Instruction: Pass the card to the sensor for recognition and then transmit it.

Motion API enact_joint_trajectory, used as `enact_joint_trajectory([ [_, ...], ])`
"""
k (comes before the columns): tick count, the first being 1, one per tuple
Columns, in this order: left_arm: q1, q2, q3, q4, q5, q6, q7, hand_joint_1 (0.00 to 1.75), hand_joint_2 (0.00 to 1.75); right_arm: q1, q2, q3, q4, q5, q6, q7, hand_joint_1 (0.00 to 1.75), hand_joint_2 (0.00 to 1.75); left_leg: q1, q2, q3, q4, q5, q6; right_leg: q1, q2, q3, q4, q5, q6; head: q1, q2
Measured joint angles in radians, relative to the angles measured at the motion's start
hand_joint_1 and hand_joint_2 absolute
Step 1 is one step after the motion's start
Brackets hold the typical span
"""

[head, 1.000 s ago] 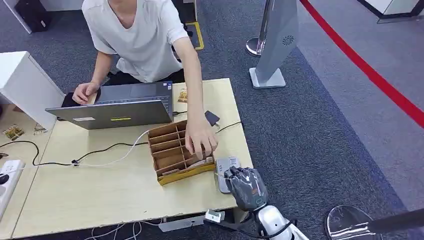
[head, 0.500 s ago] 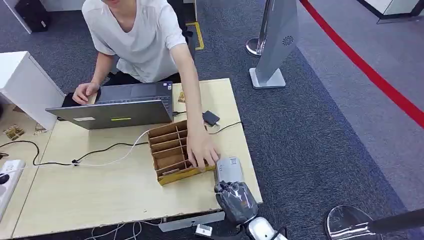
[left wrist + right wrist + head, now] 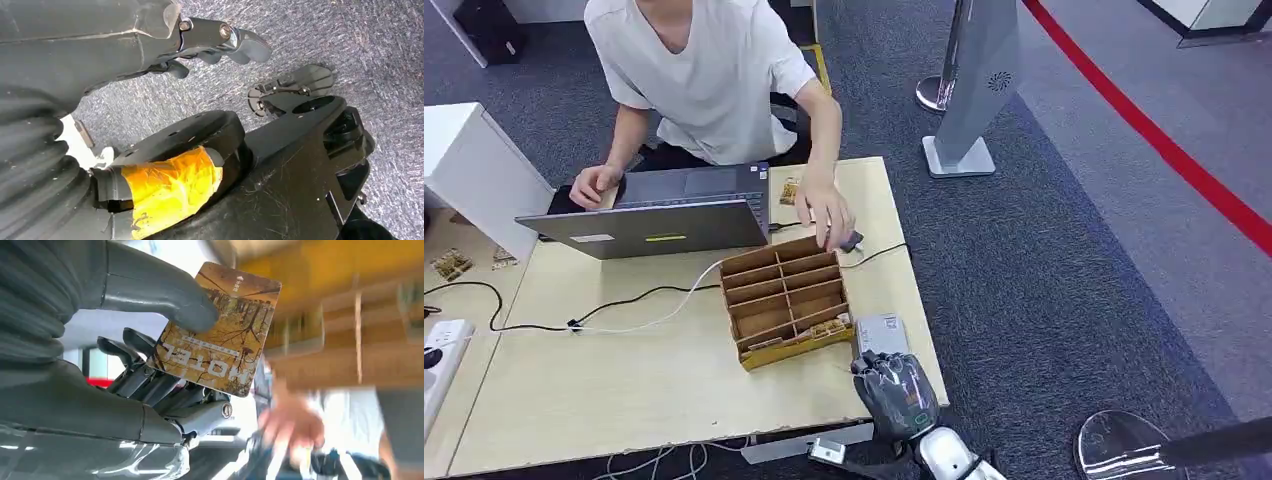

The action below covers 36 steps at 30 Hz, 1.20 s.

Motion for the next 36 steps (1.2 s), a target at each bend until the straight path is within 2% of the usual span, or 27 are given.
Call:
enact_joint_trajectory([
  [9,-0.001,0.000,0.000,0.000,-0.015,-0.002,0.002,0.00,1.75,-0.058,-0.012,-0.023,-0.025,0.053,0.003,0.044,1.75,1.75,0.000,0.000,0.000,0.000,0.000,0.000,0.000,0.000,0.000,0.000,0.000,0.000,0.000,0.000],
  [13,-0.004,-0.001,0.000,0.000,-0.022,-0.005,0.003,0.00,1.75,-0.084,-0.003,-0.031,0.042,0.087,0.000,0.072,1.75,1.75,0.000,0.000,0.000,0.000,0.000,0.000,0.000,0.000,0.000,0.000,0.000,0.000,0.000,0.000],
  [24,-0.005,-0.005,0.000,0.001,-0.024,-0.001,0.010,0.00,1.75,-0.091,0.034,-0.069,0.187,0.074,-0.010,0.092,1.75,1.75,0.000,0.000,0.000,0.000,0.000,0.000,0.000,0.000,0.000,0.000,0.000,0.000,0.000,0.000],
  [28,-0.004,-0.005,0.000,0.002,-0.029,-0.001,0.010,0.00,1.75,-0.093,0.066,-0.082,0.254,0.102,-0.014,0.103,1.75,1.75,0.000,0.000,0.001,0.000,0.000,0.000,0.000,0.000,0.000,0.000,0.000,0.000,0.000,0.000],
  [32,-0.004,-0.005,0.000,0.002,-0.037,-0.002,0.010,0.00,1.75,-0.097,0.076,-0.109,0.266,0.134,-0.014,0.085,1.75,1.75,0.001,0.000,0.001,0.000,0.000,0.000,0.001,0.000,0.001,0.000,0.000,0.000,0.000,0.000],
  [36,-0.005,-0.005,0.000,0.002,-0.052,-0.005,0.013,0.00,1.75,-0.108,0.081,-0.146,0.203,0.162,-0.016,0.052,1.75,1.75,0.000,0.000,0.000,0.000,0.001,0.000,0.000,0.000,0.001,0.000,0.002,0.000,0.000,0.000],
])
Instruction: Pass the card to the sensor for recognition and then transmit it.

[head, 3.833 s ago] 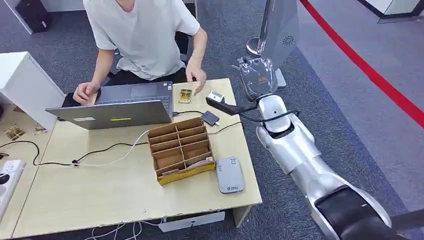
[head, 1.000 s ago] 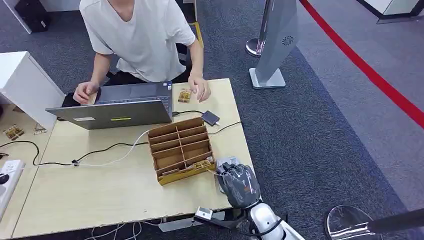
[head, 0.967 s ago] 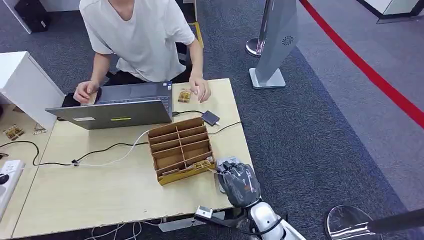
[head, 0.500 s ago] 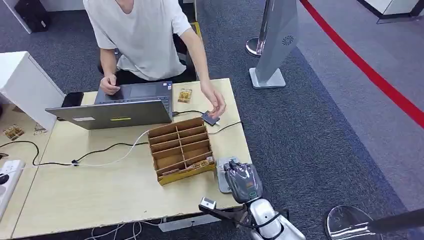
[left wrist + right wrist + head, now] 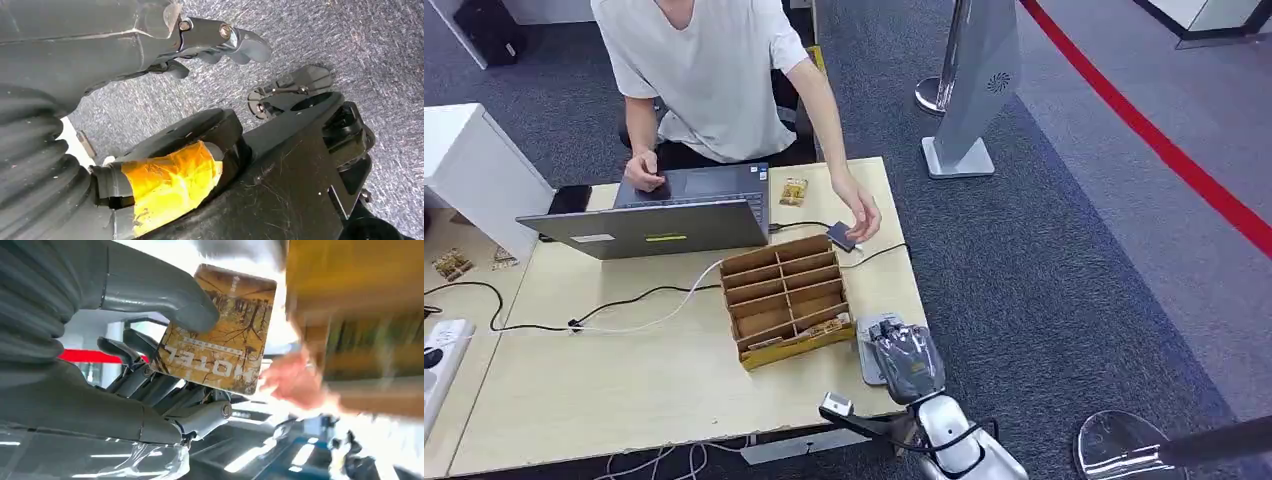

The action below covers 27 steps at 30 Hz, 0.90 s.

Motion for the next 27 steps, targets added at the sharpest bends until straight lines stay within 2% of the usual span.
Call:
enact_joint_trajectory([
  [4,-0.006,0.001,0.000,0.000,-0.012,-0.003,0.008,0.00,1.75,-0.071,0.003,-0.003,-0.051,-0.016,0.003,-0.006,1.75,1.75,0.000,0.001,0.000,0.000,0.001,0.000,0.000,0.001,-0.001,0.000,0.001,0.000,0.000,0.000],
  [11,-0.036,0.001,-0.005,0.000,-0.048,-0.013,0.058,0.00,1.75,-0.293,0.027,0.024,-0.055,-0.011,0.019,0.010,1.75,1.75,0.000,0.002,0.000,0.000,0.003,-0.001,0.000,0.002,-0.002,0.001,0.003,-0.002,0.000,0.000],
  [16,-0.061,-0.002,-0.026,0.000,-0.072,-0.022,0.094,0.00,1.75,-0.457,0.091,0.072,0.053,0.015,0.106,0.080,1.75,1.75,0.001,0.001,-0.001,0.000,0.005,-0.001,0.000,0.002,-0.003,0.002,0.004,-0.002,0.000,0.000],
  [23,-0.083,-0.011,-0.046,0.000,-0.079,-0.023,0.111,0.00,1.75,-0.576,0.178,0.148,0.239,0.016,0.142,0.162,1.75,1.75,0.001,0.001,-0.001,0.000,0.005,-0.001,0.001,0.002,-0.003,0.002,0.004,-0.002,0.000,0.000],
  [24,-0.083,-0.013,-0.049,0.000,-0.080,-0.023,0.111,0.00,1.75,-0.578,0.188,0.158,0.254,0.016,0.142,0.168,0.00,1.75,0.001,0.001,-0.002,0.000,0.005,-0.001,0.001,0.002,-0.004,0.002,0.004,-0.002,0.000,0.000],
  [27,-0.085,-0.017,-0.052,0.000,-0.082,-0.027,0.111,0.00,1.75,-0.577,0.214,0.185,0.288,0.016,0.141,0.178,0.00,1.75,0.001,0.001,-0.003,0.000,0.004,-0.001,0.001,0.002,-0.005,0.002,0.004,-0.002,0.000,0.000],
])
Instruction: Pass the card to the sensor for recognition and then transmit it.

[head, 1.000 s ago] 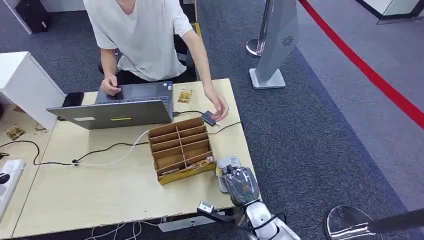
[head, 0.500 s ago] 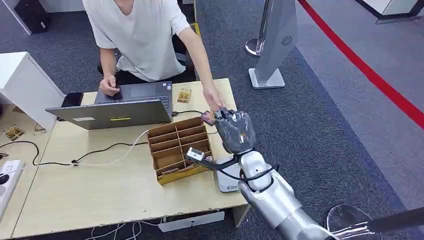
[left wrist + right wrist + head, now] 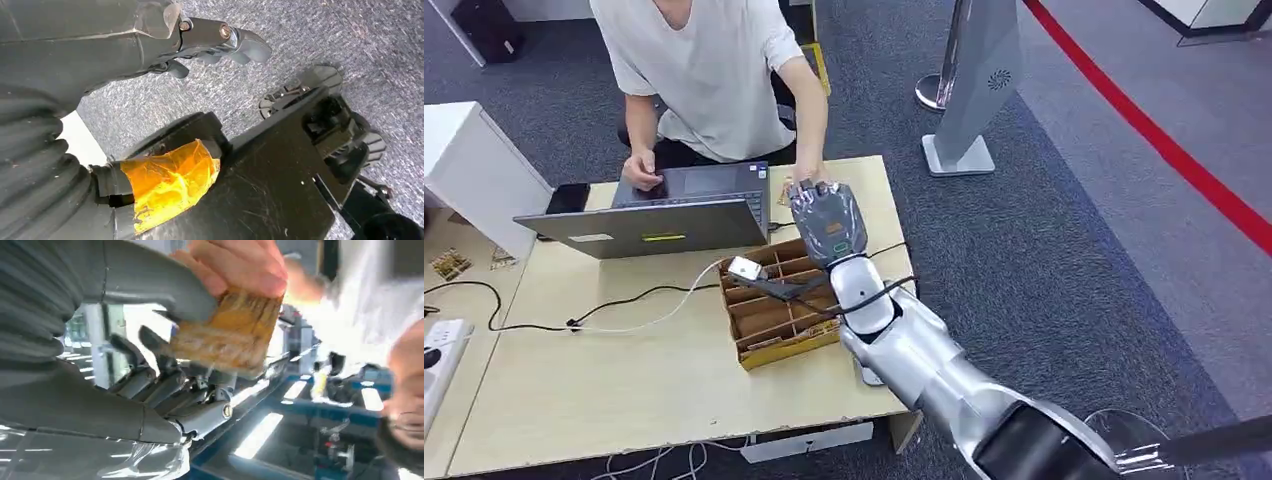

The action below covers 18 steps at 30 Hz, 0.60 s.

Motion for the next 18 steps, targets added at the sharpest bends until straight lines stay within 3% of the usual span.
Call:
enact_joint_trajectory([
  [6,-0.001,-0.002,-0.003,0.000,0.009,-0.009,0.001,0.00,1.75,0.040,0.029,0.060,0.034,-0.002,-0.061,-0.008,0.00,1.75,0.000,0.000,-0.001,0.000,0.000,0.000,0.000,0.000,-0.001,-0.001,-0.001,0.000,0.000,0.000],
  [9,0.004,-0.002,-0.003,0.000,0.023,-0.001,-0.004,0.00,1.75,0.085,0.022,0.063,0.021,-0.024,-0.116,-0.062,0.00,1.75,0.000,0.000,0.000,0.000,0.000,0.000,0.000,0.000,-0.001,-0.001,-0.001,0.000,0.000,0.000],
  [18,0.039,0.001,0.003,0.000,0.056,0.016,-0.047,0.00,1.75,0.324,-0.102,0.021,-0.265,-0.095,-0.127,-0.225,0.00,1.75,0.000,0.000,-0.001,0.000,-0.001,0.000,0.000,-0.001,0.000,-0.002,-0.001,0.000,0.000,0.000],
])
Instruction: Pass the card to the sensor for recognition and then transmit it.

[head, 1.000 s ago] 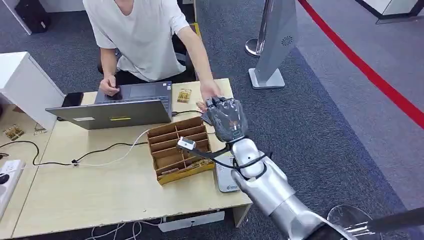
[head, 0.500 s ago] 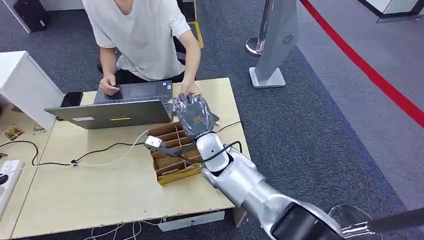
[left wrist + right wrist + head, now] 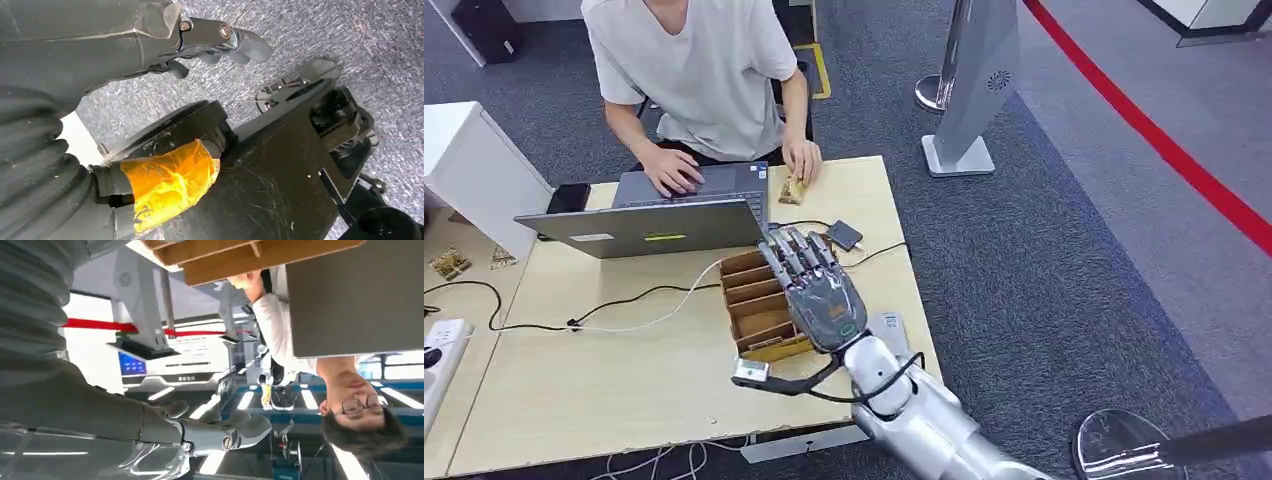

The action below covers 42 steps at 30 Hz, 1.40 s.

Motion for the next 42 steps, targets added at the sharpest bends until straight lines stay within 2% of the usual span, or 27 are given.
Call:
enact_joint_trajectory([
  [7,0.024,0.008,0.010,0.000,0.015,0.002,-0.029,0.00,1.75,0.176,-0.091,-0.092,-0.229,-0.008,-0.003,-0.121,0.00,1.75,0.000,0.000,0.000,0.000,-0.001,0.000,0.000,0.000,-0.001,0.000,0.000,0.000,0.000,0.000],
  [12,0.028,0.010,0.020,0.000,0.018,0.003,-0.037,0.00,1.75,0.250,-0.129,-0.140,-0.309,-0.019,-0.003,-0.170,0.00,1.75,0.000,0.001,0.000,0.000,-0.001,0.000,0.000,0.000,0.000,0.000,0.000,0.000,0.000,0.000],
  [15,0.028,0.011,0.024,0.000,0.018,0.003,-0.041,0.00,1.75,0.276,-0.133,-0.180,-0.321,-0.018,-0.003,-0.207,0.00,1.75,0.000,0.000,0.000,0.000,-0.001,0.000,0.000,0.000,0.000,0.000,0.000,0.000,0.000,0.000],
  [17,0.028,0.012,0.025,0.000,0.017,0.003,-0.044,0.00,1.75,0.285,-0.133,-0.191,-0.321,-0.013,-0.003,-0.202,0.00,1.75,0.000,0.001,0.000,0.000,-0.001,0.000,0.000,0.000,0.000,0.000,0.000,0.000,0.000,0.000],
  [21,0.027,0.012,0.026,0.000,0.003,0.005,-0.045,0.00,1.75,0.286,-0.130,-0.221,-0.298,-0.013,-0.003,-0.235,0.00,1.75,0.000,0.000,0.000,0.000,-0.001,0.000,0.000,0.000,0.000,0.000,0.000,0.000,0.000,0.000],
  [26,0.027,0.012,0.026,0.000,0.000,0.005,-0.045,0.00,1.75,0.285,-0.120,-0.230,-0.270,-0.013,-0.003,-0.239,0.00,1.75,0.000,0.000,0.000,0.000,-0.001,0.000,0.000,0.000,0.000,0.000,0.000,0.000,0.000,0.000],
  [29,0.026,0.012,0.026,0.000,-0.003,0.004,-0.045,0.00,1.75,0.285,-0.111,-0.230,-0.247,-0.028,-0.003,-0.263,0.00,1.75,0.000,0.000,0.000,0.000,-0.001,0.000,0.000,0.000,0.000,0.000,0.000,0.000,0.000,0.000],
  [33,0.024,0.012,0.026,0.000,-0.003,0.000,-0.045,0.00,1.75,0.283,-0.072,-0.226,-0.213,0.036,-0.003,-0.233,0.00,1.75,0.000,0.001,-0.001,0.000,-0.001,0.000,0.000,0.000,0.000,0.000,0.000,0.000,0.000,0.000],
  [42,0.015,0.007,0.026,0.000,-0.009,0.000,-0.028,0.00,1.75,0.254,-0.004,-0.160,-0.163,0.090,-0.003,-0.095,0.00,1.75,0.001,0.000,0.000,0.000,-0.001,0.000,0.001,0.000,0.000,0.000,0.000,0.000,0.000,0.000],
])
